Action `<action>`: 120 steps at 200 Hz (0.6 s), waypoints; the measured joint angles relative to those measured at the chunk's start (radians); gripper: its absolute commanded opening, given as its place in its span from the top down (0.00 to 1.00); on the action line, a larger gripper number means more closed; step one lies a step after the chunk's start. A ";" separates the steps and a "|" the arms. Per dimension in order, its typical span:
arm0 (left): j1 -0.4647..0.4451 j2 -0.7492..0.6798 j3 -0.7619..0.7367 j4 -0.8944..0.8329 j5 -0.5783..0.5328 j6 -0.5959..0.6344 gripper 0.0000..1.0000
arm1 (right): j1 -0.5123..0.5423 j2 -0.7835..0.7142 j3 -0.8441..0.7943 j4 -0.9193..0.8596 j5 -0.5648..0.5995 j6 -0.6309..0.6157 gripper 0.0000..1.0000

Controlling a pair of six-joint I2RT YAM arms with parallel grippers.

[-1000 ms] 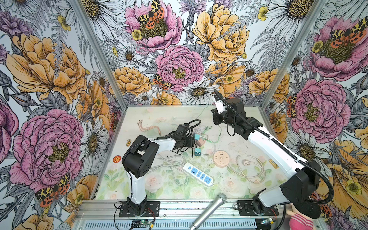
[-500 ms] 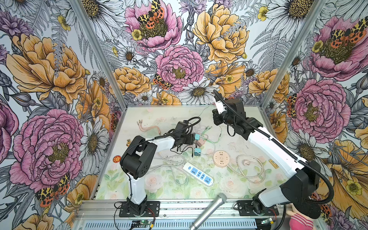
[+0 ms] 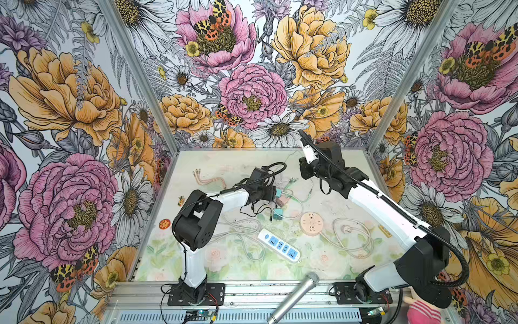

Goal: Insert the plug

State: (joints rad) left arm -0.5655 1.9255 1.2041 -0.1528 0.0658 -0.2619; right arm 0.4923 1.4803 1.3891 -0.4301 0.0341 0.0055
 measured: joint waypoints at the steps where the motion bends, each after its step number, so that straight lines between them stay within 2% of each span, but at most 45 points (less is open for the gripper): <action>1: 0.000 0.001 0.000 0.000 0.000 0.000 0.33 | 0.000 0.000 0.000 0.000 0.000 0.000 1.00; 64: 0.005 0.017 -0.018 0.018 0.018 -0.004 0.36 | 0.000 -0.002 -0.007 0.000 0.003 0.000 1.00; 96: 0.014 0.017 -0.024 0.025 0.033 -0.004 0.47 | 0.000 -0.002 -0.007 0.000 0.005 0.000 1.00; 120: 0.014 0.016 -0.024 0.039 0.041 -0.008 0.50 | 0.000 -0.004 -0.010 0.000 0.012 0.000 1.00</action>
State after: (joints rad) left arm -0.5514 1.9415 1.1797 -0.1139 0.1066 -0.2695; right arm 0.4923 1.4765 1.3788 -0.4297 0.0460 0.0051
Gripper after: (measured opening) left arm 0.514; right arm 0.052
